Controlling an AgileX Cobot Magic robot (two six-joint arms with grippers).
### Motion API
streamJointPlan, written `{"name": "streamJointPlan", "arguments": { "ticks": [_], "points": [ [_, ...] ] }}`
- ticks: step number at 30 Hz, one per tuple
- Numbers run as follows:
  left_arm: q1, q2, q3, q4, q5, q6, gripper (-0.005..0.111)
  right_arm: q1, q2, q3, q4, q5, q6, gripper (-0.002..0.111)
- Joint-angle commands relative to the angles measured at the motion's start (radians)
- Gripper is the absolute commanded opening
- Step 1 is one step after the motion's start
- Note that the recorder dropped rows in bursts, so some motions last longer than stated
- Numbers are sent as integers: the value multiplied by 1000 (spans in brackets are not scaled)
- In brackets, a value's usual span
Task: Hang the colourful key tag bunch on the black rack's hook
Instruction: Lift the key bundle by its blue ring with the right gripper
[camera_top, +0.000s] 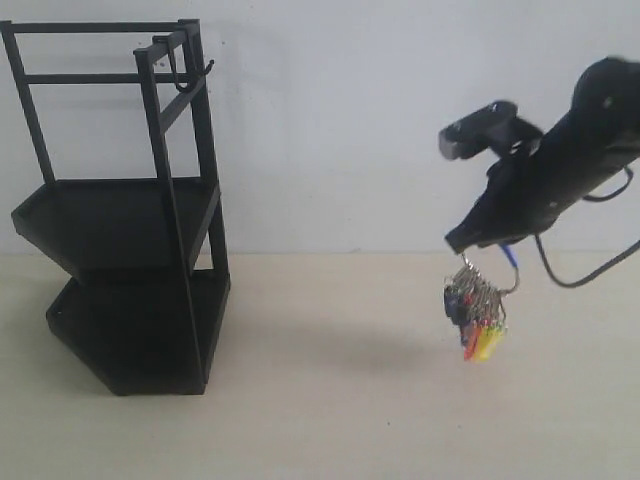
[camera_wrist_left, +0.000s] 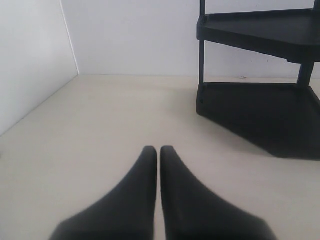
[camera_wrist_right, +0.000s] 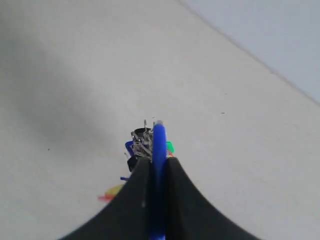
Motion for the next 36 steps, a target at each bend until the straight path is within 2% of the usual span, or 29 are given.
{"name": "streamJointPlan", "arguments": {
  "ticks": [1, 3, 4, 6, 7, 8, 9, 10, 11, 12, 13, 14, 15, 16, 17, 18, 19, 20, 21, 22, 25, 26, 28, 29, 32, 33, 35, 36],
  "points": [
    [-1, 4, -2, 0, -1, -6, 4, -17, -173, -4, 75, 128, -8, 0],
    [-1, 4, -2, 0, -1, -6, 4, 14, -221, -4, 122, 211, -120, 0],
    [-1, 4, -2, 0, -1, -6, 4, 29, -250, -4, 80, 224, -136, 0],
    [-1, 4, -2, 0, -1, -6, 4, 15, -329, -4, -132, 157, 251, 0],
    [-1, 4, -2, 0, -1, -6, 4, 9, -354, -4, -91, 172, 250, 0],
    [-1, 4, -2, 0, -1, -6, 4, 22, -369, -4, -4, 222, 102, 0],
    [-1, 4, -2, 0, -1, -6, 4, 48, -396, -4, 82, 320, -131, 0],
    [-1, 4, -2, 0, -1, -6, 4, 44, -411, -4, 46, 312, -67, 0],
    [-1, 4, -2, 0, -1, -6, 4, 28, -433, -4, -92, 252, 233, 0],
    [-1, 4, -2, 0, -1, -6, 4, 25, -437, -4, -112, 250, 291, 0],
    [-1, 4, -2, 0, -1, -6, 4, 51, -445, -4, 18, 320, 75, 0],
    [-1, 4, -2, 0, -1, -6, 4, 82, -456, -4, 63, 369, -128, 0],
    [-1, 4, -2, 0, -1, -6, 4, 78, -463, -4, 1, 318, 3, 0],
    [-1, 4, -2, 0, -1, -6, 4, 76, -473, -4, -145, 248, 317, 0],
    [-1, 4, -2, 0, -1, -6, 4, 85, -476, -4, -145, 251, 293, 0],
    [-1, 4, -2, 0, -1, -6, 4, 127, -476, -4, -18, 325, 9, 0],
    [-1, 4, -2, 0, -1, -6, 4, 146, -478, -4, -36, 353, -71, 0],
    [-1, 4, -2, 0, -1, -6, 4, 149, -479, -4, -198, 291, 222, 0],
    [-1, 4, -2, 0, -1, -6, 4, 146, -479, -4, -268, 272, 365, 0],
    [-1, 4, -2, 0, -1, -6, 4, 149, -479, -4, -287, 269, 411, 0],
    [-1, 4, -2, 0, -1, -6, 4, 187, -479, -4, -113, 326, 31, 0],
    [-1, 4, -2, 0, -1, -6, 4, 187, -479, -4, -127, 315, 37, 0],
    [-1, 4, -2, 0, -1, -6, 4, 169, -479, -4, -230, 245, 362, 0],
    [-1, 4, -2, 0, -1, -6, 4, 168, -479, -4, -234, 240, 386, 0],
    [-1, 4, -2, 0, -1, -6, 4, 215, -477, -4, -65, 310, -24, 0],
    [-1, 4, -2, 0, -1, -6, 4, 215, -479, -4, -101, 294, 16, 0],
    [-1, 4, -2, 0, -1, -6, 4, 215, -480, -4, -261, 216, 360, 0],
    [-1, 4, -2, 0, -1, -6, 4, 218, -480, -4, -266, 209, 395, 0]
  ]
}}
